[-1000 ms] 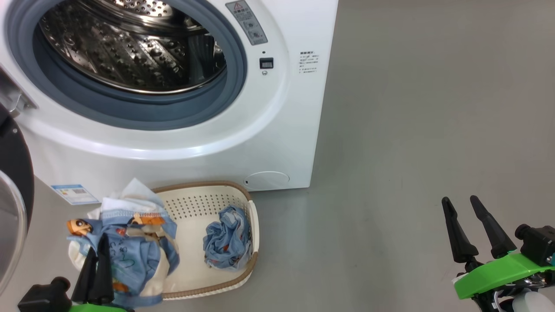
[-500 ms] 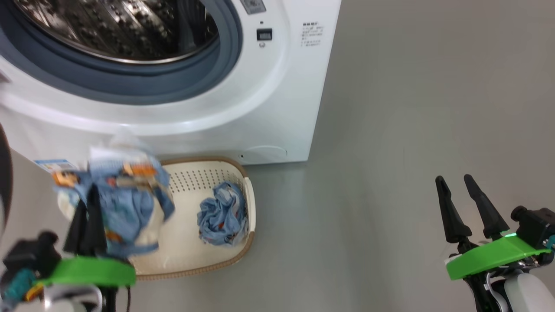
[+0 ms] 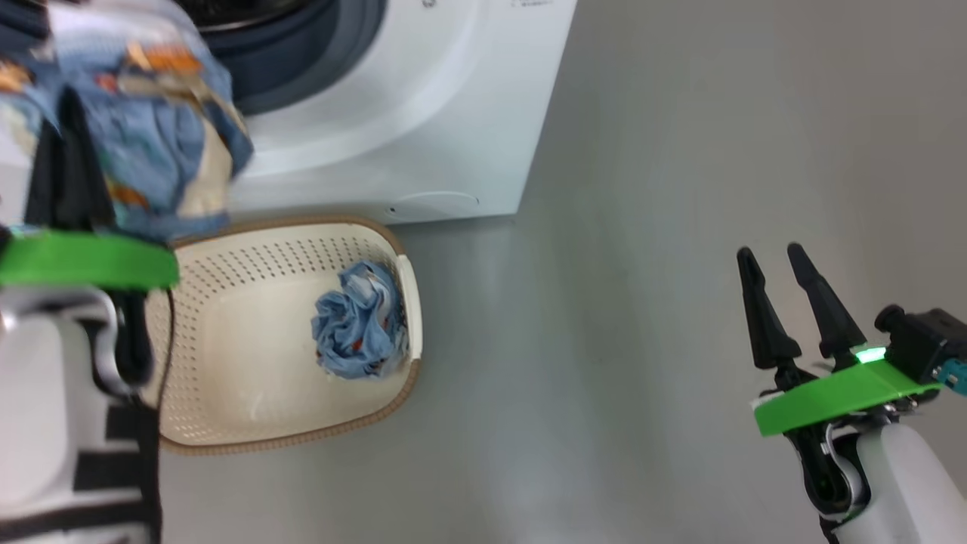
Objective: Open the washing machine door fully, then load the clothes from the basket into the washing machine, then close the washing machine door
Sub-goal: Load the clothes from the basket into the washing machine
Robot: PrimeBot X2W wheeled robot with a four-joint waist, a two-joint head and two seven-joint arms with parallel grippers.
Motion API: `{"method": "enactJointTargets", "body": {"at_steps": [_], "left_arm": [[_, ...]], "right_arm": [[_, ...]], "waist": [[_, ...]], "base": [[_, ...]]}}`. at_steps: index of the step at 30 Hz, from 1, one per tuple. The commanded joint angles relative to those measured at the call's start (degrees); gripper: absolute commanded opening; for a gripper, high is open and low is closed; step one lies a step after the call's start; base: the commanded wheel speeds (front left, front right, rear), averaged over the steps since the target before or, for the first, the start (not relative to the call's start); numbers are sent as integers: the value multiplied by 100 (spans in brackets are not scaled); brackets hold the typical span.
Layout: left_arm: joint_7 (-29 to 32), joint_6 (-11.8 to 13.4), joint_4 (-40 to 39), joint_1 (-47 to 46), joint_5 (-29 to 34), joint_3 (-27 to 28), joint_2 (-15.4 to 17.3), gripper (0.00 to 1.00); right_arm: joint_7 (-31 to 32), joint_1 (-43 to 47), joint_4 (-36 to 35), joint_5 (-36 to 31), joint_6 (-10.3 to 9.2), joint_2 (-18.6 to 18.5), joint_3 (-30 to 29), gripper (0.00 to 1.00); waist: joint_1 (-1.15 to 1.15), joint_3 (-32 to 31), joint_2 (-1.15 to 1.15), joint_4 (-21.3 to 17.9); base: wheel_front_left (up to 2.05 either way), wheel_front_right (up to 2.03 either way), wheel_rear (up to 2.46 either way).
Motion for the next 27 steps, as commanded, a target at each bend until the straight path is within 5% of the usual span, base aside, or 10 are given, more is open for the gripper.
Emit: {"method": "enactJointTargets", "body": {"at_steps": [1,18,27], "left_arm": [[-36,-17,93,-425,114,167,289,0],[-36,-11,3156,-3102,448,-47,973,0],[-36,-15,3502,-3923,590,-145,1233,0]], "right_arm": [[-28,-118,-151,-55,57,10,163,100],[-28,-559,-169,-23,57,273,370,100],[-28,-685,-190,4,57,336,488,100]], "waist": [[0,282,0,-178],[0,844,0,-571],[0,1044,0,-786]], "base": [[0,0,0],[0,0,0],[0,0,0]]}}
